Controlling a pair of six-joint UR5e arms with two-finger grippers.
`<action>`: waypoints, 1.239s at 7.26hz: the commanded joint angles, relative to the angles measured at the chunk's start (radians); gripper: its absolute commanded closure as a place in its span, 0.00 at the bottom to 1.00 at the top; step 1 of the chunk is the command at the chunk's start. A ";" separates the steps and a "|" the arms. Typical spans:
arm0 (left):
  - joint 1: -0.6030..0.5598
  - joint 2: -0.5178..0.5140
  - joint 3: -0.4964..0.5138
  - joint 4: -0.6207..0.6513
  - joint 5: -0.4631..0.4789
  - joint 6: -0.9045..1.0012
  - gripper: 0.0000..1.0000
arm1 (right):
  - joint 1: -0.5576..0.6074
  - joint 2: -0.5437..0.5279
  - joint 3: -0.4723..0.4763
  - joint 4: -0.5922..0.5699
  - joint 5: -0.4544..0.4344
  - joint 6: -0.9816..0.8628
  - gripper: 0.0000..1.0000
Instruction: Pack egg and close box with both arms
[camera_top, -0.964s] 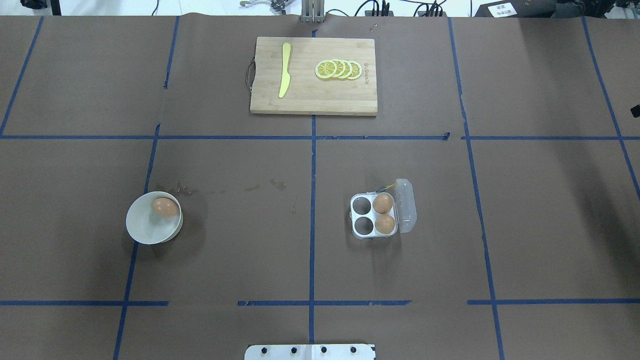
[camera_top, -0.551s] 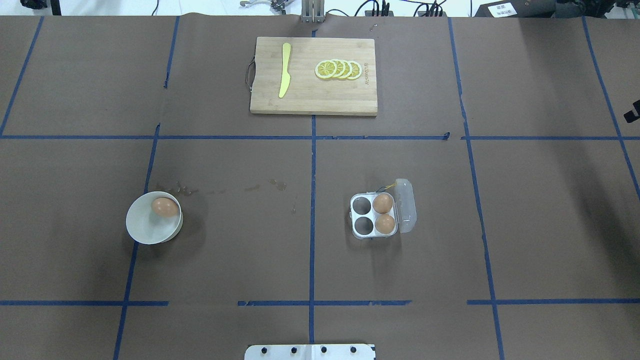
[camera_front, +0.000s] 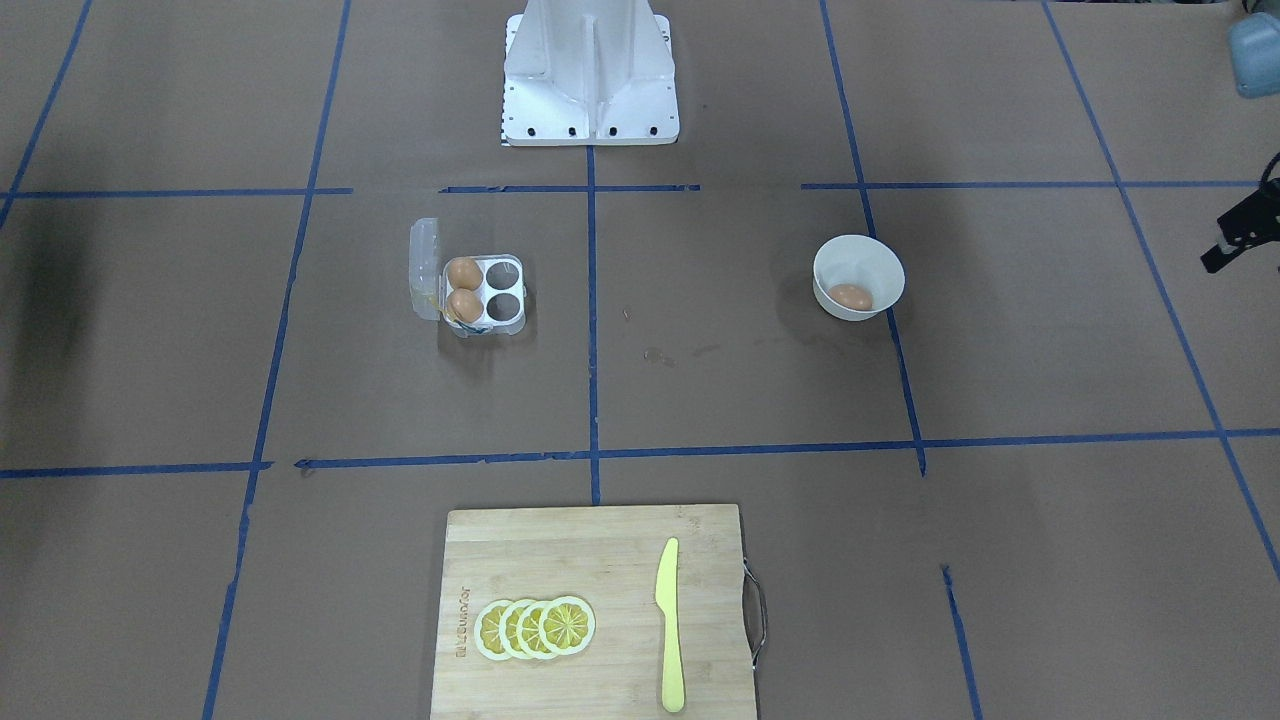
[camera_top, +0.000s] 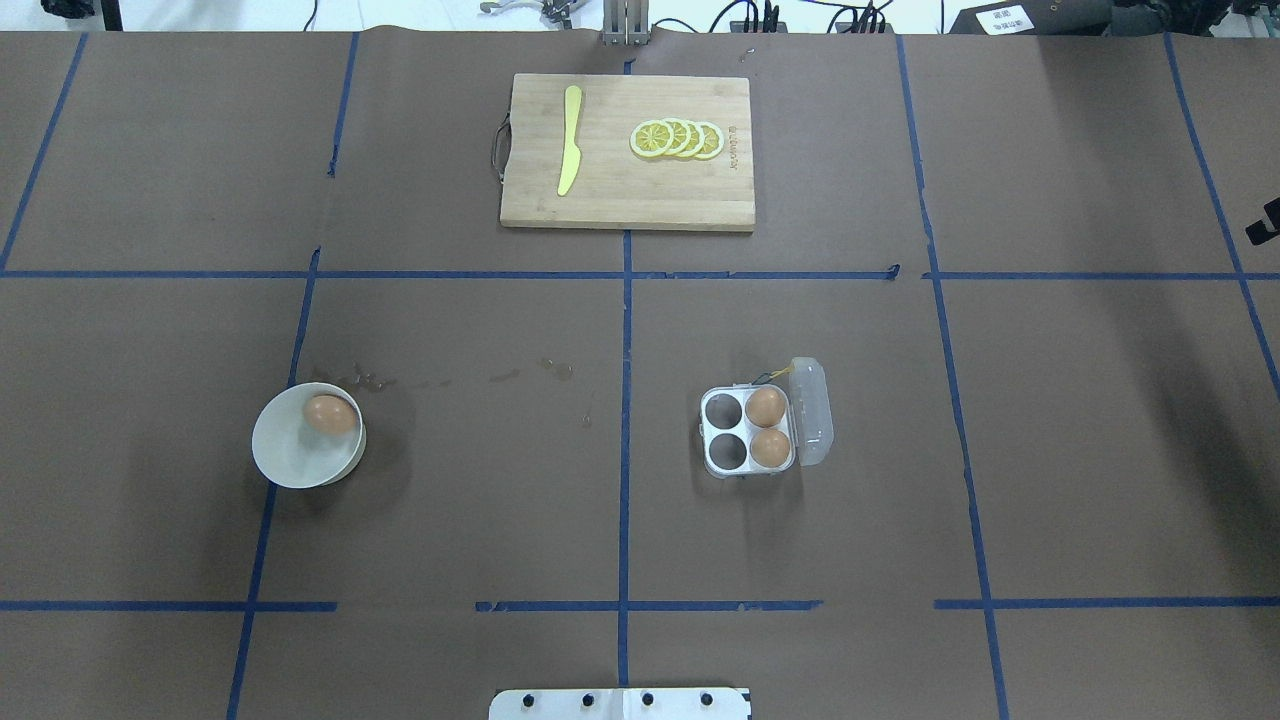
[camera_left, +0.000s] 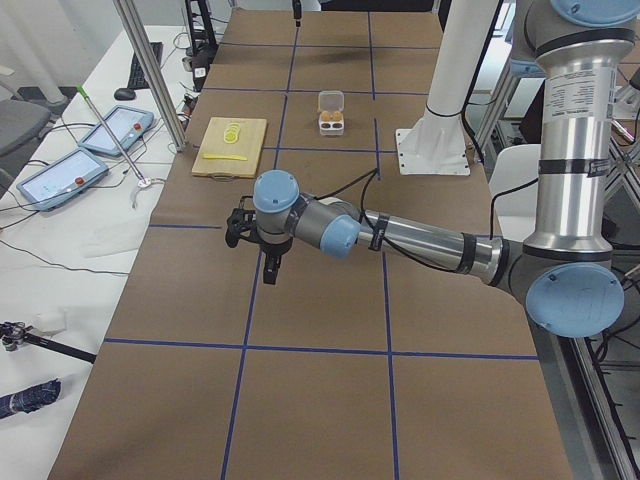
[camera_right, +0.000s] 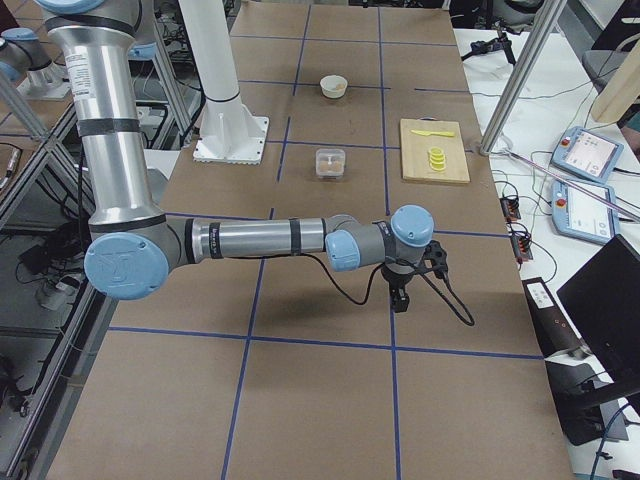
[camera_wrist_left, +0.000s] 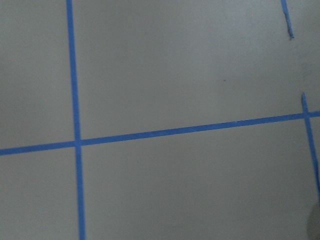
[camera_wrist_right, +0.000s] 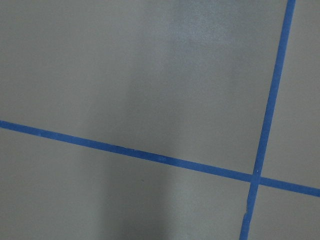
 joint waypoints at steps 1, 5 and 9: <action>0.184 -0.053 -0.087 -0.007 0.019 -0.379 0.00 | -0.002 0.001 0.000 0.000 0.000 0.000 0.00; 0.494 -0.190 -0.082 -0.012 0.251 -1.043 0.06 | -0.005 0.001 -0.005 0.000 0.000 0.000 0.00; 0.651 -0.189 -0.053 -0.064 0.384 -1.263 0.23 | -0.014 0.001 -0.009 0.000 0.000 0.000 0.00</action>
